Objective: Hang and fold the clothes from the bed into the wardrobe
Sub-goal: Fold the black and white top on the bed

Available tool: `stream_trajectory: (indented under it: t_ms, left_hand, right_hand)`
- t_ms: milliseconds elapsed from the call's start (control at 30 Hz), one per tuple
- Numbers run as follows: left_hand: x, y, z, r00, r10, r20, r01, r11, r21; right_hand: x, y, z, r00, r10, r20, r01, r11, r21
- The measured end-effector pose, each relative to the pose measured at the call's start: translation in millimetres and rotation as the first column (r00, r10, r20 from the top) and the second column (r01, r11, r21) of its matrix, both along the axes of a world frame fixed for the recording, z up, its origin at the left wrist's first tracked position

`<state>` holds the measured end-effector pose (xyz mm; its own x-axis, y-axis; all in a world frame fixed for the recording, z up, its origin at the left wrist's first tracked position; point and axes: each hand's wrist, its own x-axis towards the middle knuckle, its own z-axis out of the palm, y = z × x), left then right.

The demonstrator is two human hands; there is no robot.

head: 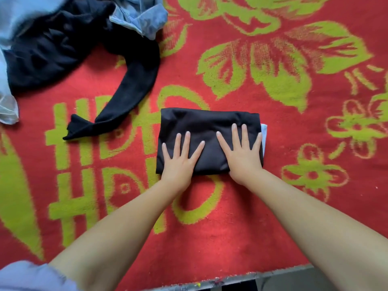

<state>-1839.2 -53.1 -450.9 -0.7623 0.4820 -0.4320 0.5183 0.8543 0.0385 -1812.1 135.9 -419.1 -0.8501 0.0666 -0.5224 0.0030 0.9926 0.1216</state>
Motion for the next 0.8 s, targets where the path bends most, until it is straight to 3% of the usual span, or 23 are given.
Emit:
stream_trajectory:
  t_ms: [133,300,533,667,800]
  left_hand:
    - [-17,8,9,1.0,0.015,0.027,-0.015,1.0,-0.022]
    - [-41,7,70,0.988,0.043,0.148,-0.035,0.998,-0.059]
    - [-44,-29,196,0.976,0.213,0.045,-0.212,0.977,-0.024]
    - [4,-74,268,0.917,0.397,-0.05,-0.396,0.918,0.027]
    - [82,-128,333,0.799,0.576,-0.173,-0.572,0.817,0.074]
  right_hand:
    - [-18,-4,8,1.0,0.018,0.02,-0.019,0.999,0.041]
    - [-32,2,57,0.985,0.17,0.011,-0.171,0.985,0.025]
    - [-65,-29,182,0.918,0.374,-0.129,-0.371,0.927,0.045]
    - [-51,-73,255,0.82,0.53,-0.218,-0.53,0.846,0.061]
    - [-17,-137,318,0.637,0.699,-0.324,-0.716,0.692,0.087]
